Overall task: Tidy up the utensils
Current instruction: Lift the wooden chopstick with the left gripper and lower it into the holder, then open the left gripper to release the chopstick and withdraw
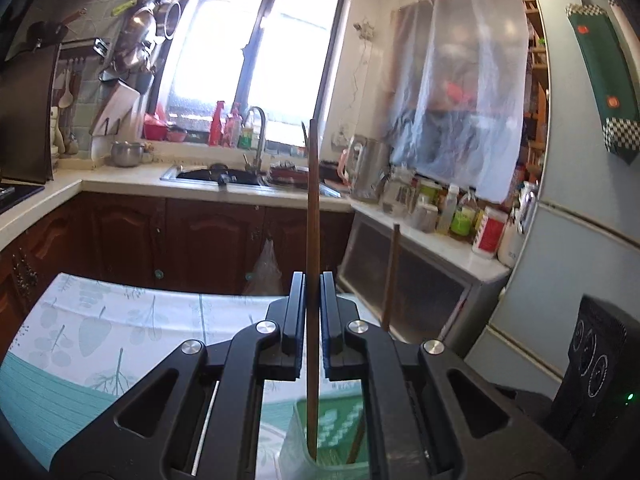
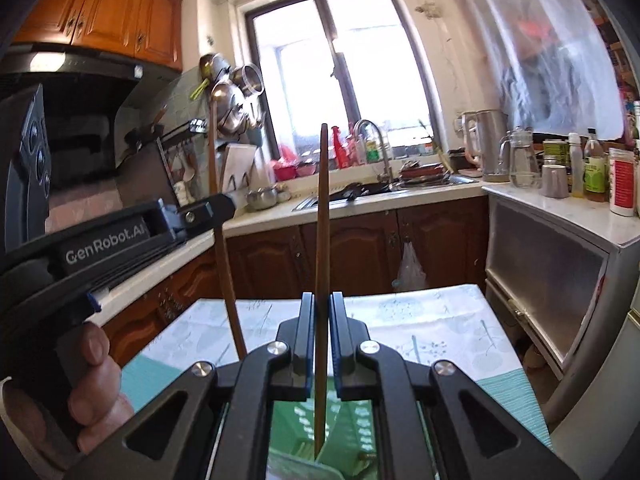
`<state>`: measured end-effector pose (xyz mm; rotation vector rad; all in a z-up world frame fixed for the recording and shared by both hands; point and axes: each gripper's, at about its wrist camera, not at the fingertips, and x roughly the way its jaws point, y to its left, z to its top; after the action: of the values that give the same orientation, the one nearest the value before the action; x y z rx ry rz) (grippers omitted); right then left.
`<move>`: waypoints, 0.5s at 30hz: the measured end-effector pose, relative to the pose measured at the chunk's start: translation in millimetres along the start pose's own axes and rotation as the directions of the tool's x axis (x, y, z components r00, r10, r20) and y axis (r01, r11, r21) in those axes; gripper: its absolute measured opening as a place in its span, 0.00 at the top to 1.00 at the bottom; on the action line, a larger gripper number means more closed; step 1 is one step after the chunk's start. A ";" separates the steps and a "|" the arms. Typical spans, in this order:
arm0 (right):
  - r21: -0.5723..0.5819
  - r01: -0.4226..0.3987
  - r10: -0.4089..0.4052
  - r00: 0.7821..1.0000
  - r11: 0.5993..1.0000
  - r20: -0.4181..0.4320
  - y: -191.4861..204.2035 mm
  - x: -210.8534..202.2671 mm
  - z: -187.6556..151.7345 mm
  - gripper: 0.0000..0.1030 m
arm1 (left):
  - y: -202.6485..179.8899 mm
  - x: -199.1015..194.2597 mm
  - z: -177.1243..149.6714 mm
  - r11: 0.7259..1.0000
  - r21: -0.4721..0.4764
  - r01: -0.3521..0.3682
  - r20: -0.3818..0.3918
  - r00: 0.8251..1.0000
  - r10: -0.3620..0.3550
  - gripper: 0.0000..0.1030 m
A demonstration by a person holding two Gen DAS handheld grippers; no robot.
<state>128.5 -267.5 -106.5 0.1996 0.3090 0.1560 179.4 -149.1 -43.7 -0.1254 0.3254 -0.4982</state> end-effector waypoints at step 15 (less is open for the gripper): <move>-0.011 -0.032 0.029 0.979 0.999 -0.201 17.4 -18.8 -20.7 0.72 | 12.1 -36.9 -47.2 0.998 -0.060 -0.007 -0.317 0.948 -0.012 0.45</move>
<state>102.1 -250.6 -116.6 0.1750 0.5060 0.2093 138.4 -122.4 -80.3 -0.1039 0.6567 -0.5112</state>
